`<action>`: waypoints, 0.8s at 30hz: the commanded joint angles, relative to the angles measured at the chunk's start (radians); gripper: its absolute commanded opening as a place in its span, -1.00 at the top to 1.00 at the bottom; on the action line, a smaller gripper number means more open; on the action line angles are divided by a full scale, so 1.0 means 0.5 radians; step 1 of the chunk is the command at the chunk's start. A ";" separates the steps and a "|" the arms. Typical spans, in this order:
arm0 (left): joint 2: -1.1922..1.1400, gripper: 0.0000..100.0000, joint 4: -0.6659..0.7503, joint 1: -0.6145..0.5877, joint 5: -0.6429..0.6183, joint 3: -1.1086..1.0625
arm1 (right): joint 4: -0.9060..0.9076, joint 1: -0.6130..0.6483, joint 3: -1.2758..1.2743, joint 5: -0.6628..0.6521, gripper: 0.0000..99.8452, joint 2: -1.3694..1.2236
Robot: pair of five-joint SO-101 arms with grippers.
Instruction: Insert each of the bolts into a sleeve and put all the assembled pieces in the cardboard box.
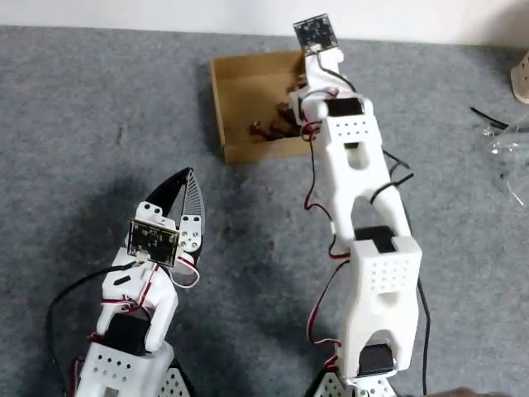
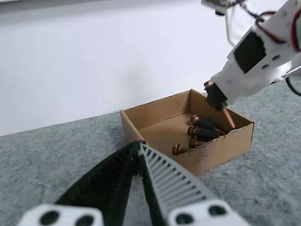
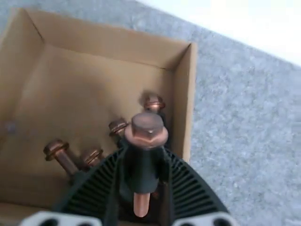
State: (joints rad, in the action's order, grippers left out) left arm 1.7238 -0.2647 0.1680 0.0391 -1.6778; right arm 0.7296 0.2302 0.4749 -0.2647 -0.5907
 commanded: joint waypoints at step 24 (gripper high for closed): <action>0.017 0.99 -0.003 0.026 0.012 -0.048 | 0.502 -0.029 0.305 -0.021 0.57 -0.091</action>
State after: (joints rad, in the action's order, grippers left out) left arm 1.7238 -0.2647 0.1680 0.0391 -1.6778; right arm 0.9122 0.2348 0.5501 -0.2677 -0.6705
